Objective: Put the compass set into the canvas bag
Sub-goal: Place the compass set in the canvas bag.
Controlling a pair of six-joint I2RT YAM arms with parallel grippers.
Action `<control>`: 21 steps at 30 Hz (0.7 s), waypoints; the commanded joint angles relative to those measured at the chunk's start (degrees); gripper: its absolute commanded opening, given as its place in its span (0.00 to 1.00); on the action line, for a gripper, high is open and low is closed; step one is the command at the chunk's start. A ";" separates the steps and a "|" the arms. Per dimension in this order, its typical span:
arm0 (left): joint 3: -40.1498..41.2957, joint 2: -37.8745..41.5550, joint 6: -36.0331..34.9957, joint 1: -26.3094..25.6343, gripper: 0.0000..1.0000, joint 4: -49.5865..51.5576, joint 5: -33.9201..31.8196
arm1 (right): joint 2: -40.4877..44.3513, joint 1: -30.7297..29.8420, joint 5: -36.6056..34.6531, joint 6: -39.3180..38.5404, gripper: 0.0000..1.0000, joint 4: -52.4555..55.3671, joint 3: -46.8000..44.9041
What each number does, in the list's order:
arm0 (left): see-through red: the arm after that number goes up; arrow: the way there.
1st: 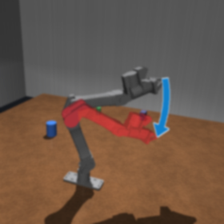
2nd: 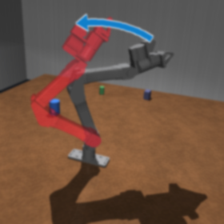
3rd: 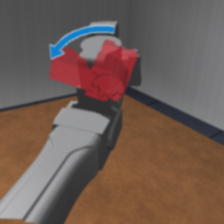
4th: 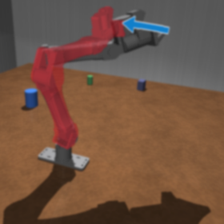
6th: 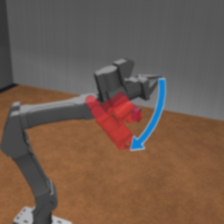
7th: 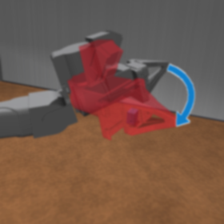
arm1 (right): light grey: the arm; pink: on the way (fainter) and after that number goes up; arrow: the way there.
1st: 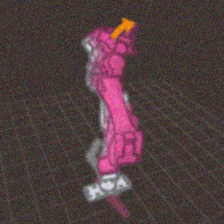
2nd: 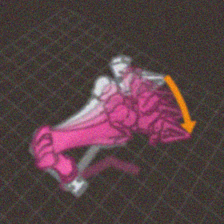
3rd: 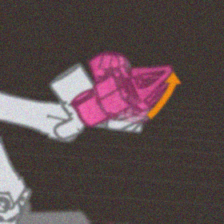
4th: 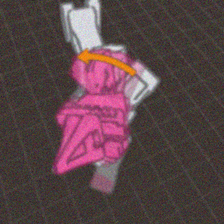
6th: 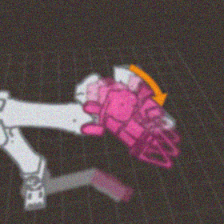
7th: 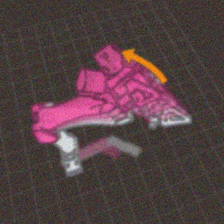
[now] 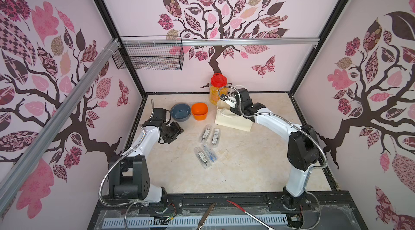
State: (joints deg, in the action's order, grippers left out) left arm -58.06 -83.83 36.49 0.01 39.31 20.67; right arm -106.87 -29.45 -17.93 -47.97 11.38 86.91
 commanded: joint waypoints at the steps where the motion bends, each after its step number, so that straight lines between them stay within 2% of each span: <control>1: -1.48 0.20 -0.37 -0.21 0.64 -0.02 -0.36 | -0.71 0.04 0.85 -0.93 0.52 -0.03 -0.29; 14: -1.19 0.47 -0.43 -0.27 0.64 0.33 -0.54 | -3.07 0.23 0.27 -1.84 0.59 -0.22 -0.24; 21: -1.09 0.89 -0.39 -0.36 0.64 0.35 -0.36 | -3.37 0.27 0.78 -1.23 0.59 -0.30 -0.08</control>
State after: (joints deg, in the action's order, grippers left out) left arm -58.06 -83.83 36.53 -0.05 39.33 20.64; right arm -108.05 -29.43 -17.76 -49.34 10.85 85.67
